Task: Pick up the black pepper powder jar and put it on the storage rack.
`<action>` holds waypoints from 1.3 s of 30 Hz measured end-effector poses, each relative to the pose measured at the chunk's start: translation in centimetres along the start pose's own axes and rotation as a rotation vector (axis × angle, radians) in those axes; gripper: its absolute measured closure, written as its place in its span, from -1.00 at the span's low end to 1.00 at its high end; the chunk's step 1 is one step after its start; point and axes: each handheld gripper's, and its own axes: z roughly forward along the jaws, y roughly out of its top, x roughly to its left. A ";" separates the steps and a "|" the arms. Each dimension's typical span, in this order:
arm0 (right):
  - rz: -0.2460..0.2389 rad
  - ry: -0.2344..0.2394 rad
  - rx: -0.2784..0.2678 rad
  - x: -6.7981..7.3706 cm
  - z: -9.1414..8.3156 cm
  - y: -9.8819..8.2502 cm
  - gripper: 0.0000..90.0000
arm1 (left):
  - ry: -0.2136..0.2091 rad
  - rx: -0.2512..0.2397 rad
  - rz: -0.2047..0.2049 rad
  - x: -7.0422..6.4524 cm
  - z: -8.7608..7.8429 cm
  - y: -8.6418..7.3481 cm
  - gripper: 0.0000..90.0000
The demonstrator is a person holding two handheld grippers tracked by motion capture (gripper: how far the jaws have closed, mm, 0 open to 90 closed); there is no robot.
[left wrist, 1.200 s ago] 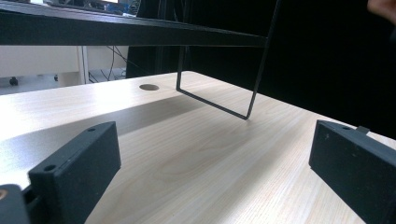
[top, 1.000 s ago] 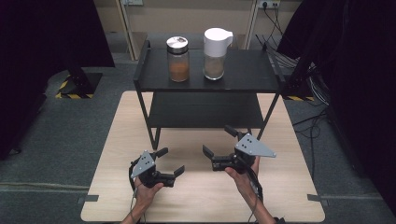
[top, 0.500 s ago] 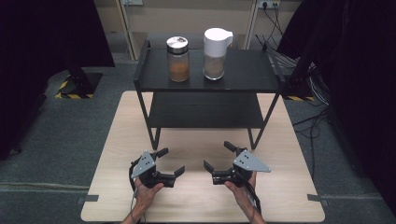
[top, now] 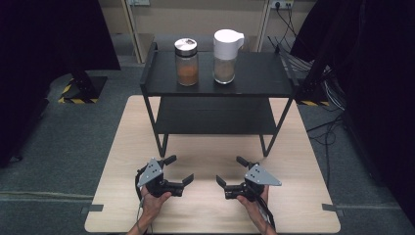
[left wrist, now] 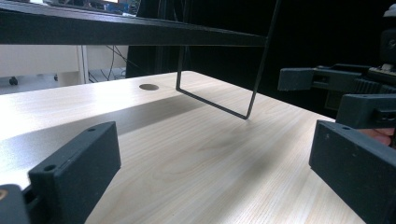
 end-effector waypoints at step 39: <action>0.010 -0.007 0.009 -0.1 0.1 -0.4 -0.99 | 0.001 0.002 0.006 -0.2 -0.1 0.0 -0.97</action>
